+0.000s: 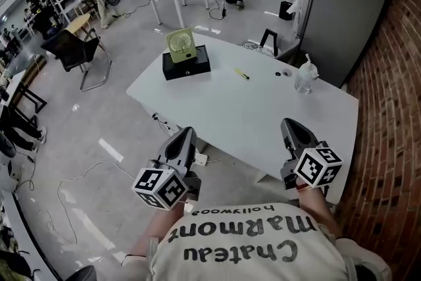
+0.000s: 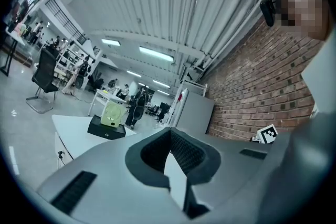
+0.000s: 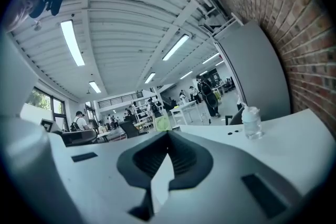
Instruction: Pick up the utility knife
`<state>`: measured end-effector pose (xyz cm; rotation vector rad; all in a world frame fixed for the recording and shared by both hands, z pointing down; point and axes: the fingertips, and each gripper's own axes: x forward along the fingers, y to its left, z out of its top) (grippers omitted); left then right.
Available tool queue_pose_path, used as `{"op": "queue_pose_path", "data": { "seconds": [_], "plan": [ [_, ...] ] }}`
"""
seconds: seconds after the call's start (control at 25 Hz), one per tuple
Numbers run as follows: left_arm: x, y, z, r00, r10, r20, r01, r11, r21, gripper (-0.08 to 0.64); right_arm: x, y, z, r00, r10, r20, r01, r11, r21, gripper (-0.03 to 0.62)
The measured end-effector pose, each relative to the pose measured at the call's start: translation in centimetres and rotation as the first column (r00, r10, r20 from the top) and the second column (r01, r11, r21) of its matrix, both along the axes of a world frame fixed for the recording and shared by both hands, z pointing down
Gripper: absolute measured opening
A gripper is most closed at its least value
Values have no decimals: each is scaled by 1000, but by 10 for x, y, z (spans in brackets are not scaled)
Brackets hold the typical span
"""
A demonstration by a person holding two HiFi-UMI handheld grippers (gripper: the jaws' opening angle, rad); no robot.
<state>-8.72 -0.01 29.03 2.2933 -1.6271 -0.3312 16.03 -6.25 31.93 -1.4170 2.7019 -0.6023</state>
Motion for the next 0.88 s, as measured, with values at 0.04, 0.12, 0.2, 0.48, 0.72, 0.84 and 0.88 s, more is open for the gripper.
{"op": "queue_pose_path", "data": {
  "seconds": [0.04,0.12,0.2,0.48,0.72,0.84,0.88],
  "plan": [
    [2,-8,-1,1000,-3,1,3,1000,5,2,1,-9,-1,1000,-4,0,4,1000,4,3],
    [5,-23,-1,1000,-8,1,8,1000,15,2,4,-24,-1,1000,-13,-3,13,1000,13,3],
    [8,-33,1,1000,-15,-1,15,1000,21,2,6,-36,0,1000,-21,-8,22,1000,18,3],
    [16,-57,31,999,-34,-20,34,999,-33,2,12,-63,32,999,-40,-15,40,998,-39,3],
    [15,-71,61,999,-40,-29,36,993,-116,2,13,-78,75,999,-33,-10,31,990,-137,3],
    [10,-84,69,999,-38,-33,34,991,-128,2,6,-89,86,999,-36,-12,33,987,-157,3],
    [8,-90,70,999,-35,-32,30,991,-129,2,3,-95,89,999,-35,-12,33,986,-162,3]
  ]
}}
